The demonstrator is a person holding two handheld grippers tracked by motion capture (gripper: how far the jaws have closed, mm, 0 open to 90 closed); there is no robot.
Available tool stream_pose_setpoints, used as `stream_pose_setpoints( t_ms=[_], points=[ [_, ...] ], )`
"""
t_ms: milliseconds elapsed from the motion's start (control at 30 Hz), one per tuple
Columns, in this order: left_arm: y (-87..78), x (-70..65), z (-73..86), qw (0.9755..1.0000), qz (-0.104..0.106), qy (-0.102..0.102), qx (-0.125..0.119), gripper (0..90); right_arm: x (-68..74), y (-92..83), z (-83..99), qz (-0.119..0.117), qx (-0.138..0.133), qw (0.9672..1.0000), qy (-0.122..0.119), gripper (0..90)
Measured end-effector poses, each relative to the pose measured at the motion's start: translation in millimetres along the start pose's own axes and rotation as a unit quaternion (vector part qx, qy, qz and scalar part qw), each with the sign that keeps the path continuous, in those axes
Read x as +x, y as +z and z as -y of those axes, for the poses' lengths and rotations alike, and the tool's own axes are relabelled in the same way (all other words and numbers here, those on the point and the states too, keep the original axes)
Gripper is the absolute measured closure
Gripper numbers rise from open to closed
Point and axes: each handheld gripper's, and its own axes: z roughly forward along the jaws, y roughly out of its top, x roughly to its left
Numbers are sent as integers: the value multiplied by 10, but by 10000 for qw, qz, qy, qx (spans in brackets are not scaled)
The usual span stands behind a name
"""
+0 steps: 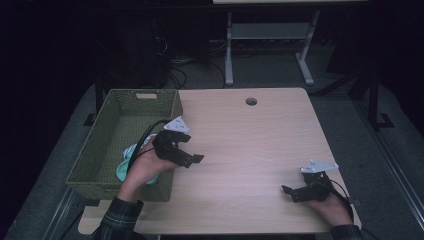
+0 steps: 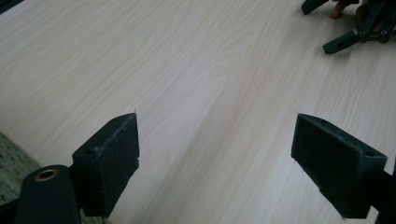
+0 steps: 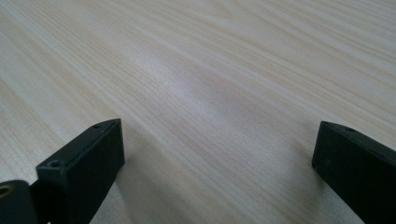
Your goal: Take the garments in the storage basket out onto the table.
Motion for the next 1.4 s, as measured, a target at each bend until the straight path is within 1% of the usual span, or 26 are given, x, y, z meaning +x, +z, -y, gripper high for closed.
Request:
stream_pose_setpoints(
  t_ms=[133,167,200,233,267,300,400,467,500,533,567,600,633,767,833,867,1000,1067,1100,1200,1400],
  points=[
    [-58,31,12,10000,-39,1,-12,144,0,0,0,-1,2,10000,1,19],
    [-65,29,15,10000,-38,-55,-30,144,0,0,0,0,0,10000,1,19],
    [-86,42,19,10000,-44,-34,-10,144,0,0,0,-1,3,10000,3,19],
    [-93,44,22,9999,-58,-70,-42,144,0,0,0,-1,2,10000,2,19],
    [-114,63,28,10000,-60,-28,-17,144,0,0,0,-1,2,10000,2,19],
    [-120,62,34,9999,-64,-84,-42,145,0,0,0,-1,1,10000,0,19],
    [-150,90,48,9999,-91,-93,-57,145,0,0,0,-1,1,10000,1,19],
    [-166,94,56,9998,-102,-139,-68,145,0,0,0,-1,1,10000,-1,19],
    [-178,104,59,9999,-101,-96,-23,145,0,0,0,-1,1,10000,1,19],
    [-187,103,61,9999,-103,-137,-24,145,0,0,0,-1,1,10000,-2,19],
    [-195,111,66,9998,-125,-115,-39,145,0,0,0,-1,1,10000,1,19],
    [-205,115,70,9998,-122,-139,-35,145,0,0,0,-1,0,10000,0,19],
    [-217,126,72,9998,-139,-107,-27,145,0,0,0,-1,2,10000,1,19],
    [-253,147,94,9997,-162,-195,-43,146,1,0,0,-1,2,10000,2,19],
    [-267,162,105,9996,-179,-213,-43,147,0,0,0,-1,2,10000,1,19],
    [-278,174,108,9997,-185,-182,-23,147,1,0,0,0,1,10000,3,19],
    [-316,192,127,9995,-200,-235,-43,147,1,0,0,0,1,10000,3,19],
    [-332,198,135,9994,-227,-269,-59,147,0,0,0,-1,1,10000,2,19],
    [-348,210,140,9994,-240,-239,-32,147,1,0,0,-1,3,10000,3,19],
    [-384,239,162,9992,-305,-250,-36,148,0,0,0,-1,1,10000,2,19],
    [-423,285,205,9988,-354,-348,-18,149,1,0,0,-1,2,10000,2,19]
  ],
)
